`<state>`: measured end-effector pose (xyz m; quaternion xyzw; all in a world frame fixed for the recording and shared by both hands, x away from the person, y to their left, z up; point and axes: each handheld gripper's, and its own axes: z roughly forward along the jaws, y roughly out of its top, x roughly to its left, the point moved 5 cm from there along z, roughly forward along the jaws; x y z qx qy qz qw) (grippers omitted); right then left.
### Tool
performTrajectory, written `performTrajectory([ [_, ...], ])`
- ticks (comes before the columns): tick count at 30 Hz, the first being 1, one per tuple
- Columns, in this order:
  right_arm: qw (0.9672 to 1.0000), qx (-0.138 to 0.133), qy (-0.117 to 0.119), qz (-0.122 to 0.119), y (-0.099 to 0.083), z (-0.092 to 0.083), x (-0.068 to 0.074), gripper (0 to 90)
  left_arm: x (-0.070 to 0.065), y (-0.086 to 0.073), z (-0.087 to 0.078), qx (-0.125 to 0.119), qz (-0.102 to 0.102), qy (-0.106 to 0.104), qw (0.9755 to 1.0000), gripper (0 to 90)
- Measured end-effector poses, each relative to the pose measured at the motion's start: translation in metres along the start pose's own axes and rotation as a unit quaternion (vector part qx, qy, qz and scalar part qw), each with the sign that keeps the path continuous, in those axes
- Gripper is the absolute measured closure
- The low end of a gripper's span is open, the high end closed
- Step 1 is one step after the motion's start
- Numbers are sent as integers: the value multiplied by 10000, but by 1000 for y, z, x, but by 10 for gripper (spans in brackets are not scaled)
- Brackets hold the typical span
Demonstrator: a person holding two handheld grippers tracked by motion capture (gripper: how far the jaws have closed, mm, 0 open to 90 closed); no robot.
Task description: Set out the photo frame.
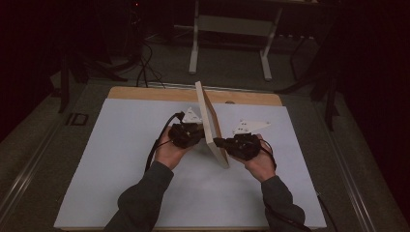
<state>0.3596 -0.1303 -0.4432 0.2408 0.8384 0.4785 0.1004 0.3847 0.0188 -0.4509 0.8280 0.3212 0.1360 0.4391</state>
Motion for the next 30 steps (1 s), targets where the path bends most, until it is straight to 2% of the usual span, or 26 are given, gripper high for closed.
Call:
performTrajectory([
  [6,10000,3,39,-45,2,3,4,900,4,-2,-1,-19,-24,-97,9999,900],
  [11,9999,12,83,-104,5,6,8,900,8,-4,-3,-68,-79,-273,9996,900],
  [20,9998,-4,126,-149,10,11,15,900,14,-8,-6,-104,-126,-354,9992,900],
  [30,9996,-45,187,-214,18,21,24,900,22,-13,-10,-184,-233,-566,9980,900],
])
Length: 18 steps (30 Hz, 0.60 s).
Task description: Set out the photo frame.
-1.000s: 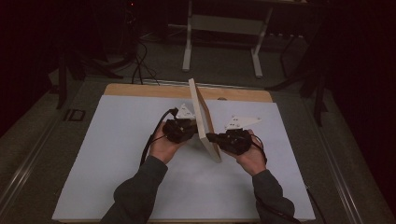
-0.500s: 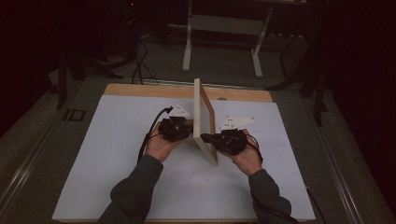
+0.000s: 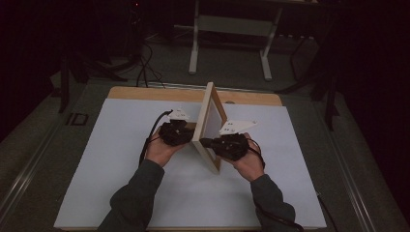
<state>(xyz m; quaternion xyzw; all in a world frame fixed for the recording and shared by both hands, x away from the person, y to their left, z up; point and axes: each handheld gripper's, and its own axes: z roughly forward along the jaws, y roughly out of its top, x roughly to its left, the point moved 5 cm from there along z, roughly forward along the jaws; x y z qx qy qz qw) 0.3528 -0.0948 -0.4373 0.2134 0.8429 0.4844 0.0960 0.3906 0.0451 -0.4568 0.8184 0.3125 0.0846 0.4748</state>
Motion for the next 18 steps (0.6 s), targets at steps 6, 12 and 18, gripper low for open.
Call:
performTrajectory([
  [6,10000,-23,14,-59,5,5,4,900,5,-1,-3,-116,-157,-201,9996,900],
  [12,10000,-37,41,-48,7,8,6,900,9,-3,-5,-170,-220,-347,9990,900],
  [18,10000,-12,-12,-73,10,13,9,900,13,-4,-8,-237,-244,-337,9989,900],
])
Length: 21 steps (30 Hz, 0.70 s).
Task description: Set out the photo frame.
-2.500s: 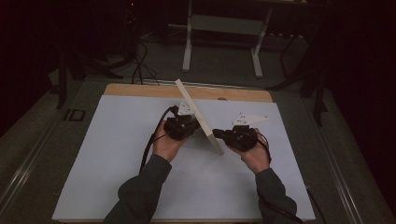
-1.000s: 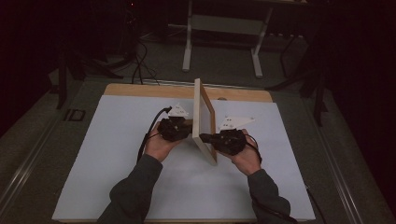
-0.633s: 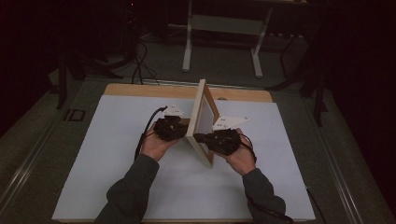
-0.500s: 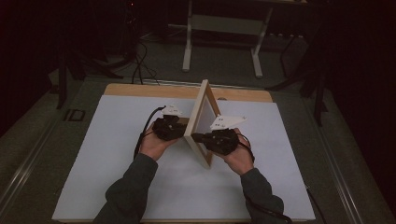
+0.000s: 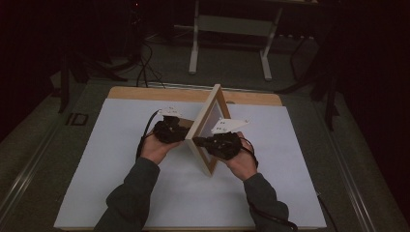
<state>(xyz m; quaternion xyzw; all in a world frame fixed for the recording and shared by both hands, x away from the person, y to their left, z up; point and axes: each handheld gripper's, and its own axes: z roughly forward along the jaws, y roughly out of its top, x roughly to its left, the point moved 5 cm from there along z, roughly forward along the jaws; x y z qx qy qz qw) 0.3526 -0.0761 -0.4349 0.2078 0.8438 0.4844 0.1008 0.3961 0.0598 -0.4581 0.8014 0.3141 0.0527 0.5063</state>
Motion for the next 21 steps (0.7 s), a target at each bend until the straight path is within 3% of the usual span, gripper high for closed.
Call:
performTrajectory([
  [4,10000,9,-26,-40,0,0,0,900,-1,1,-1,35,-14,89,10000,900],
  [8,9999,70,-62,-53,-4,-2,-2,899,-2,2,-4,83,12,342,9994,881],
  [14,9998,101,-141,20,-10,-10,-11,878,3,7,-15,10,-179,643,9978,818],
  [17,9997,131,-187,49,-14,-15,-15,847,6,8,-21,92,-310,887,9955,770],
  [21,9994,151,-268,148,-21,-19,-21,823,5,12,-32,-8,-426,1010,9940,710],
])
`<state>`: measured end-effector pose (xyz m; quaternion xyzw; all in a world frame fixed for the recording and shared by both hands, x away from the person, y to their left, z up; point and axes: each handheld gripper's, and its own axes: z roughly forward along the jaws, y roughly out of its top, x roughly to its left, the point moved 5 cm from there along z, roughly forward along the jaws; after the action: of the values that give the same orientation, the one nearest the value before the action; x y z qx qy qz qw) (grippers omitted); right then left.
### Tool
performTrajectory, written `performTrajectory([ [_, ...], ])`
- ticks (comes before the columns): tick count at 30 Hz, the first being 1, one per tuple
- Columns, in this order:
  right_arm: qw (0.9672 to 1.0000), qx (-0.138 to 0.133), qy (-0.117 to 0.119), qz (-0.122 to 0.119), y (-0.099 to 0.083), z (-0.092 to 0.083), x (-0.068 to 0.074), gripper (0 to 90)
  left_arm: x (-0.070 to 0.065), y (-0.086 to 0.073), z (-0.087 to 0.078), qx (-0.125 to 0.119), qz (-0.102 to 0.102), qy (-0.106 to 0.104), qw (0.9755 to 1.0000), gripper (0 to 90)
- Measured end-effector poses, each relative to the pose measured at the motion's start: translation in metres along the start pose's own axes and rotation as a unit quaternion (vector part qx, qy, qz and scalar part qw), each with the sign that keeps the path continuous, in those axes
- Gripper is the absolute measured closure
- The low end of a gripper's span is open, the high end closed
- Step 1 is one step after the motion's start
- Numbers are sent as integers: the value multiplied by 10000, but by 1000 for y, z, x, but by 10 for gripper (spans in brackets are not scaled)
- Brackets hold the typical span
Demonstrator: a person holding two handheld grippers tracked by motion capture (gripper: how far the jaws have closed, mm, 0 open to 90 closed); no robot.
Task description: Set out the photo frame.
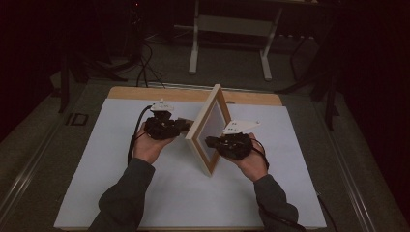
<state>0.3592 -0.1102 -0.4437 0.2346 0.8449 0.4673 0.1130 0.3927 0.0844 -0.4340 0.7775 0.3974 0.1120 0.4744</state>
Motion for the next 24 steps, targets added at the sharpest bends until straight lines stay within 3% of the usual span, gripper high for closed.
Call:
performTrajectory([
  [4,9999,38,-108,69,-7,-3,-6,774,1,3,-7,16,-63,275,9996,648],
  [12,9993,203,-237,218,-23,-7,-16,702,-5,4,-11,139,-24,369,9992,538],
  [24,9966,398,-502,510,-47,-18,-33,597,-15,11,-22,-150,-160,357,9991,408],
])
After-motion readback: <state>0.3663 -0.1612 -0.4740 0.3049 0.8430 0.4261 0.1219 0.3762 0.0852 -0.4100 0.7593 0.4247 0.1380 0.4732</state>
